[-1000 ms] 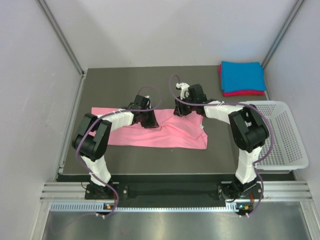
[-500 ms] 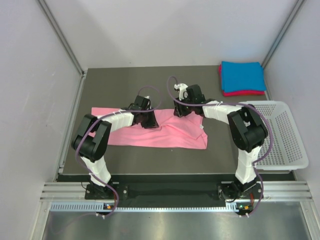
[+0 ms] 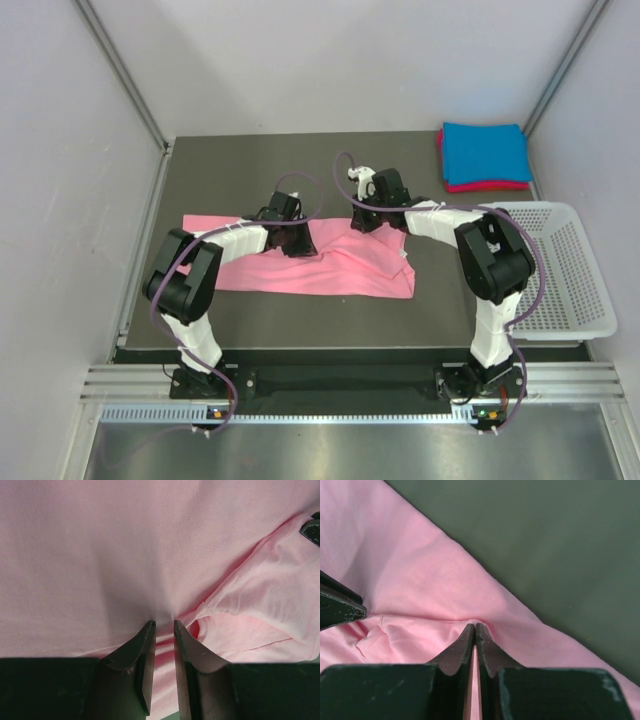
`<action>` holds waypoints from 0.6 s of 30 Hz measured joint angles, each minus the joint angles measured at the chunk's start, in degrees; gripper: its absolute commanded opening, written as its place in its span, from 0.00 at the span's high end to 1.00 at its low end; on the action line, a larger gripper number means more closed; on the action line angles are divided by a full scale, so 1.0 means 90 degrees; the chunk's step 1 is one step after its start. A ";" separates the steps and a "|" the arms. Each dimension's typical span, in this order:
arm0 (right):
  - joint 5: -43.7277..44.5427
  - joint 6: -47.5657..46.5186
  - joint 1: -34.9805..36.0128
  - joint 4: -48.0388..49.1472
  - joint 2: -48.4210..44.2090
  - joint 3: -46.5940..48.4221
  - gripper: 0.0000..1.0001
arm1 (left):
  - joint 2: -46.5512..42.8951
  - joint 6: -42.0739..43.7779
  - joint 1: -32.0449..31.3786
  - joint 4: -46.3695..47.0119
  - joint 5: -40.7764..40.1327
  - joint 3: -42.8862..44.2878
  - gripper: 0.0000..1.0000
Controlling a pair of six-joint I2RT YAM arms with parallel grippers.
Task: Fold and stack the t-shirts
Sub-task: Fold the tshirt
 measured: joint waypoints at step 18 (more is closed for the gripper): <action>-0.0095 -0.0005 0.0214 0.0010 0.0121 0.0282 1.00 | -0.0053 -0.0039 -0.0073 -0.0017 -0.0131 -0.0036 0.73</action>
